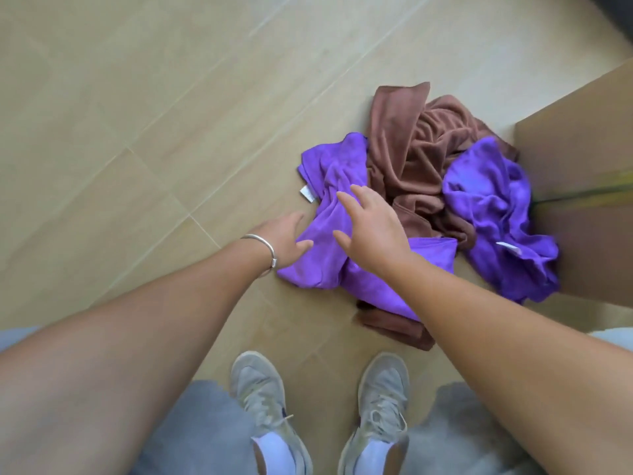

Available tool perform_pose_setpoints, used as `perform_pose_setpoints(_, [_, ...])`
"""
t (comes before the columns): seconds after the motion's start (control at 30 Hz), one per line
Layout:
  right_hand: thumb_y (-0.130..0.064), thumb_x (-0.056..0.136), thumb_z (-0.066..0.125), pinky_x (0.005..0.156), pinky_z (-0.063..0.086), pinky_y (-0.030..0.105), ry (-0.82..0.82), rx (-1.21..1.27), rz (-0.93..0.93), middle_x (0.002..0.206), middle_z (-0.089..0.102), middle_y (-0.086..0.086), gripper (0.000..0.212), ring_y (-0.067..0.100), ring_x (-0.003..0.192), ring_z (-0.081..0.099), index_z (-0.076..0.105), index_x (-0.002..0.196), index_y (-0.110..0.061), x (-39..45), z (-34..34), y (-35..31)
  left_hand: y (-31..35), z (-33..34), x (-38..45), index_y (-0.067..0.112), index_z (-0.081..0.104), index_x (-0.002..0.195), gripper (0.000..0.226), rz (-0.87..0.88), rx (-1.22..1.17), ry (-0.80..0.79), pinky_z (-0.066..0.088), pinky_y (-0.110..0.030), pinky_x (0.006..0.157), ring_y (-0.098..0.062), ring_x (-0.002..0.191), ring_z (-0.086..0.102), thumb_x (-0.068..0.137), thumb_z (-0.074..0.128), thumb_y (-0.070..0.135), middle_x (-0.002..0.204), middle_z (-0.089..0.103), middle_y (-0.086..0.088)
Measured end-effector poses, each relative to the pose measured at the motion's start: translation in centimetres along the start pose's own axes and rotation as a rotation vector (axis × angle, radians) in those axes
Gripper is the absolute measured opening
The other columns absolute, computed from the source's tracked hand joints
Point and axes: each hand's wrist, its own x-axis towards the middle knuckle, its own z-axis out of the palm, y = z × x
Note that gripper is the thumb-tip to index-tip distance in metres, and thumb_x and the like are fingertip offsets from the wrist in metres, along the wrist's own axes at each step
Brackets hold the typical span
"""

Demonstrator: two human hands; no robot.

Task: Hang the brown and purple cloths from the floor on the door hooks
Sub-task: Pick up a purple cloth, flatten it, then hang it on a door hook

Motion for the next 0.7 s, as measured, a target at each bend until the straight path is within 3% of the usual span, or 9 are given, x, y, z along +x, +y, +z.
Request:
perform_pose_setpoints(0.1, [-0.038,0.088,0.058,0.111,0.028,0.039,0.043,-0.090,-0.109,0.145,0.041,0.010,0.057,0.027,0.137,0.032,0.045,0.138,-0.014,4.5,1.7,1.5,-0.9,1.2,3.9,0.016,0.040,0.143,0.053,-0.030,-0.242,0.060,0.038,-0.027,0.098,-0.024,0.123,0.051,0.096,0.048,0.040,0.136,0.053,-0.009])
perform_pose_setpoints(0.2, [-0.039,0.090,0.052,0.106,0.032,0.038,0.085,-0.187,-0.186,0.124,0.055,0.005,0.039,0.027,0.125,0.041,0.057,0.119,-0.014,8.7,2.8,2.4,-1.3,1.1,8.0,0.015,0.050,0.134,0.044,-0.098,-0.412,0.258,0.039,-0.025,0.085,-0.022,0.107,0.058,0.095,0.050,0.036,0.116,0.062,-0.004])
perform_pose_setpoints(0.3, [-0.033,0.090,0.052,0.105,0.032,0.035,0.115,-0.213,-0.226,0.116,0.060,0.004,0.033,0.026,0.121,0.044,0.061,0.113,-0.012,11.5,3.6,2.6,-1.3,0.1,11.7,0.018,0.058,0.123,0.036,-0.180,-0.555,0.424,0.044,-0.026,0.083,-0.020,0.101,0.061,0.090,0.057,0.032,0.112,0.065,-0.001])
perform_pose_setpoints(0.47, [-0.022,0.090,0.053,0.091,0.043,0.035,0.117,-0.174,-0.188,0.126,0.055,0.004,0.030,0.024,0.123,0.043,0.060,0.119,-0.016,14.3,4.2,2.0,-1.7,-0.8,15.1,0.022,0.064,0.089,0.008,-0.230,-0.601,0.493,0.045,-0.026,0.081,-0.021,0.092,0.060,0.086,0.062,0.030,0.100,0.066,-0.001])
perform_pose_setpoints(0.6, [-0.019,0.090,0.053,0.094,0.042,0.037,0.046,-0.202,-0.130,0.137,0.046,0.006,0.041,0.026,0.127,0.039,0.051,0.131,-0.018,16.9,4.0,2.1,-2.4,-0.8,16.7,0.024,0.066,0.097,0.016,-0.214,-0.590,0.546,0.046,-0.025,0.079,-0.019,0.095,0.063,0.084,0.065,0.032,0.101,0.069,0.004])
perform_pose_setpoints(0.7, [-0.021,0.089,0.050,0.094,0.037,0.037,0.086,-0.267,-0.093,0.132,0.051,0.009,0.038,0.028,0.123,0.044,0.053,0.126,-0.016,18.6,3.9,2.5,-2.6,-1.3,17.8,0.026,0.065,0.109,0.028,-0.180,-0.585,0.630,0.044,-0.024,0.079,-0.016,0.099,0.062,0.083,0.064,0.037,0.108,0.067,0.006])
